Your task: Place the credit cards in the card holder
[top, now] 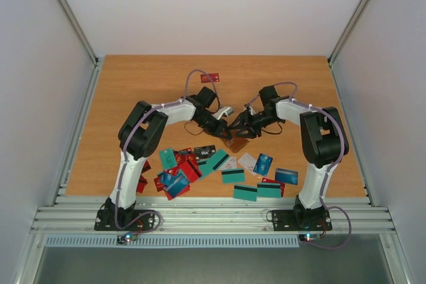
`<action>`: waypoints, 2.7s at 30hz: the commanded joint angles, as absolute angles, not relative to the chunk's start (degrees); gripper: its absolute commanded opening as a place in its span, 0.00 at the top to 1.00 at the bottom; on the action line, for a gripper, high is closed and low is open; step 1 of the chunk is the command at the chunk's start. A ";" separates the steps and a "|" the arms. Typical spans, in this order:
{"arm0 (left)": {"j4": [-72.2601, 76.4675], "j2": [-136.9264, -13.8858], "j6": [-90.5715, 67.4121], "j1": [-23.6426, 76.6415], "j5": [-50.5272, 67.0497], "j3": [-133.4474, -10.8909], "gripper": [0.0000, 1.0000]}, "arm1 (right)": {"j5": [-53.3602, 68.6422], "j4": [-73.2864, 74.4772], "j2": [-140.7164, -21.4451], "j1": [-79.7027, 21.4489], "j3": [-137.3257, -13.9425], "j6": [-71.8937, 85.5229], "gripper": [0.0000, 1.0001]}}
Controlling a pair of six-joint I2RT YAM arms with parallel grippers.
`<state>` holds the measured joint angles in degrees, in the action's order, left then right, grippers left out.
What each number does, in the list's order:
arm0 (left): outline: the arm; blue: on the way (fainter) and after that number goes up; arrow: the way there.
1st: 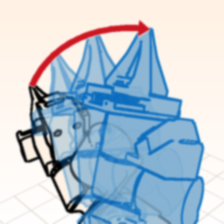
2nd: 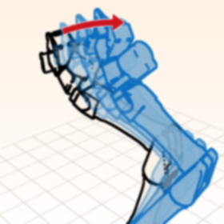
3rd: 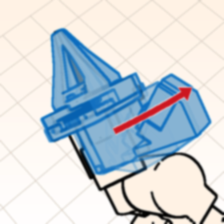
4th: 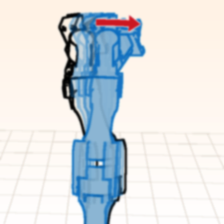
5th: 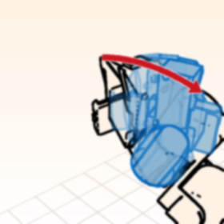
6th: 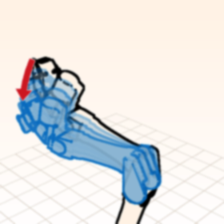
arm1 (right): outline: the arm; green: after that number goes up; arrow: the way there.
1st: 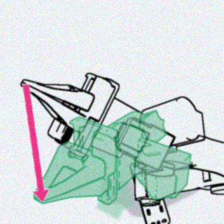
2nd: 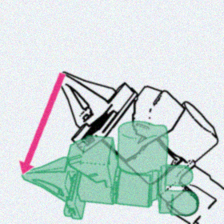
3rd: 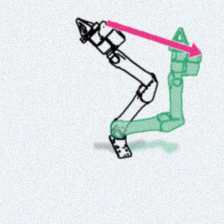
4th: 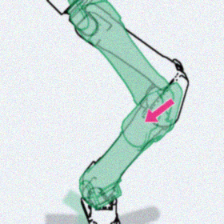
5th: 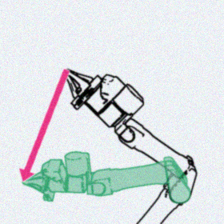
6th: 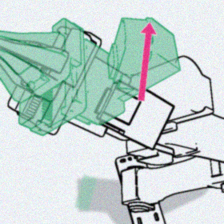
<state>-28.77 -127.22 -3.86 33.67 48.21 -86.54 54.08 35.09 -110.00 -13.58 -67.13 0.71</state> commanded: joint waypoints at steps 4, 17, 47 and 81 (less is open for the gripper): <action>-23.57 -127.92 -8.11 32.33 47.77 -83.41 1.00 | 62.05 22.97 -110.17 -14.83 -64.30 6.75 0.55; -23.57 -124.73 -8.36 31.38 48.59 -82.75 1.00 | 58.58 18.58 -112.52 -11.88 -60.29 8.79 0.52; -19.16 -125.97 -12.75 31.02 45.95 -82.90 1.00 | 55.71 24.14 -114.38 -10.42 -60.93 6.34 0.51; -20.53 -129.01 -13.45 31.38 46.14 -85.58 1.00 | 64.58 16.58 -112.85 -13.62 -62.85 8.26 0.88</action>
